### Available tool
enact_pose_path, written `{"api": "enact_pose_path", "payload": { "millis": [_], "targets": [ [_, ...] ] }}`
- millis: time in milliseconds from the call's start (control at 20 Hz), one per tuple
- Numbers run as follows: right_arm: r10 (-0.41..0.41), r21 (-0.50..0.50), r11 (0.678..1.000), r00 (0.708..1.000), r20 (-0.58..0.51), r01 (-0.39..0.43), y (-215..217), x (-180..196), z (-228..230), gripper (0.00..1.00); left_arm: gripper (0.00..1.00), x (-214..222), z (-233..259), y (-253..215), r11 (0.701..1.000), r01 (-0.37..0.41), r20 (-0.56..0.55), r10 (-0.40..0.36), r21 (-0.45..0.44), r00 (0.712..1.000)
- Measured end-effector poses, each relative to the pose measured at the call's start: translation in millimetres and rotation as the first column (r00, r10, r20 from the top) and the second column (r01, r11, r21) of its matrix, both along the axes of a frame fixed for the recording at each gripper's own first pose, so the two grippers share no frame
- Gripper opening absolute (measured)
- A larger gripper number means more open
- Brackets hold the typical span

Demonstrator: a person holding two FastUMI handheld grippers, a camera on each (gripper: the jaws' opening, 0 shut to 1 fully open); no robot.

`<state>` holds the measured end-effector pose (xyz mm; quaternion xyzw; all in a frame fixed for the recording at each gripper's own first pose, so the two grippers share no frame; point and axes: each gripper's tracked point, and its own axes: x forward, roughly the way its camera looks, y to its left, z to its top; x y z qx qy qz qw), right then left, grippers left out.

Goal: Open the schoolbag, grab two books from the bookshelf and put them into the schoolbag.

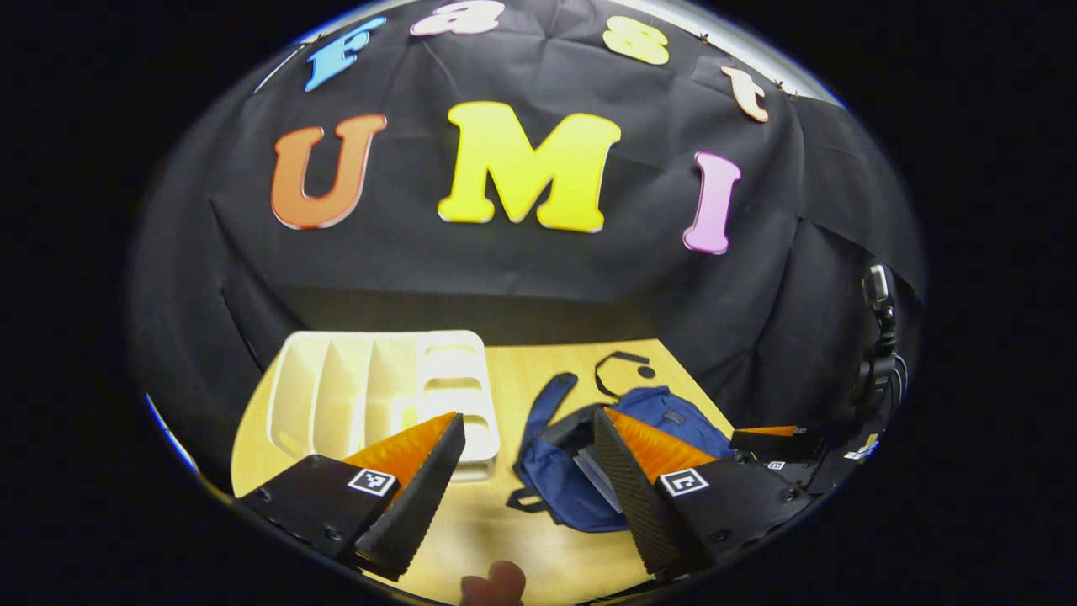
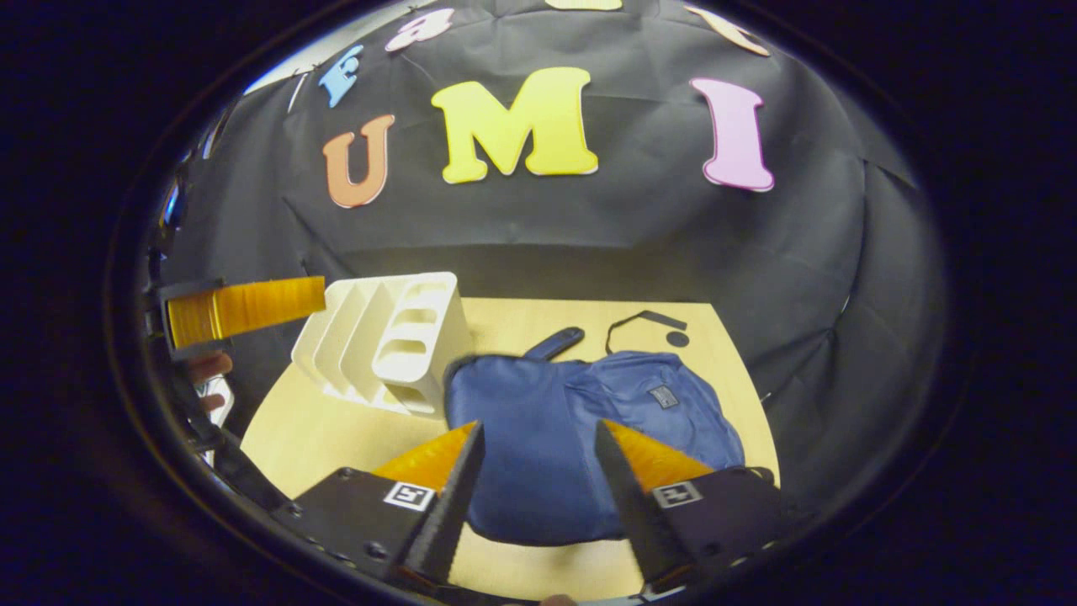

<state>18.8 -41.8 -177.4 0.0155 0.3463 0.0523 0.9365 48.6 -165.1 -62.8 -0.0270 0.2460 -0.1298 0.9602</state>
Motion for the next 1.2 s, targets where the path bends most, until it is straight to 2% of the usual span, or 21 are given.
{"api": "enact_pose_path", "payload": {
  "millis": [50,100,150,300,550,850,1050,1200],
  "targets": [
    [-0.003,-0.007,1.0,0.999,0.036,0.003,0.4,-0.2,9.6,0.8,0.98,0.2,9.4,10.4,1.0,-0.015,0.041,0.014,0.024,0.999],
    [-0.007,-0.013,1.0,0.997,0.074,0.008,1.4,0.1,21.3,0.92,0.98,2.4,20.8,18.9,0.999,-0.028,0.083,0.024,0.046,0.996],
    [-0.012,-0.017,1.0,0.993,0.114,0.014,2.3,1.2,33.3,0.96,0.99,1.8,33.1,28.9,0.997,-0.048,0.133,0.04,0.06,0.99],
    [-0.034,-0.018,0.999,0.966,0.257,0.04,6.8,3.4,80.7,0.94,0.98,-4.3,77.3,53.9,0.993,-0.107,0.264,0.088,0.058,0.96],
    [-0.038,-0.043,0.997,0.884,0.465,0.065,14.9,-4.1,154.1,0.95,0.98,-16.1,126.8,66.1,0.991,-0.134,0.384,0.121,0.008,0.915],
    [-0.061,-0.02,0.996,0.827,0.558,0.088,30.5,-16.4,195.5,0.94,0.98,-26.2,158.3,69.4,0.992,-0.126,0.444,0.103,0.022,0.89],
    [-0.083,-0.018,0.993,0.791,0.606,0.118,28.1,-21.6,211.1,0.94,0.98,-29.2,164.3,75.1,0.986,-0.164,0.466,0.136,0.022,0.874],
    [-0.091,-0.009,0.992,0.786,0.612,0.122,28.3,-23.1,213.7,0.94,0.98,-32.3,163.0,71.9,0.987,-0.16,0.459,0.145,-0.006,0.877]
  ]
}}
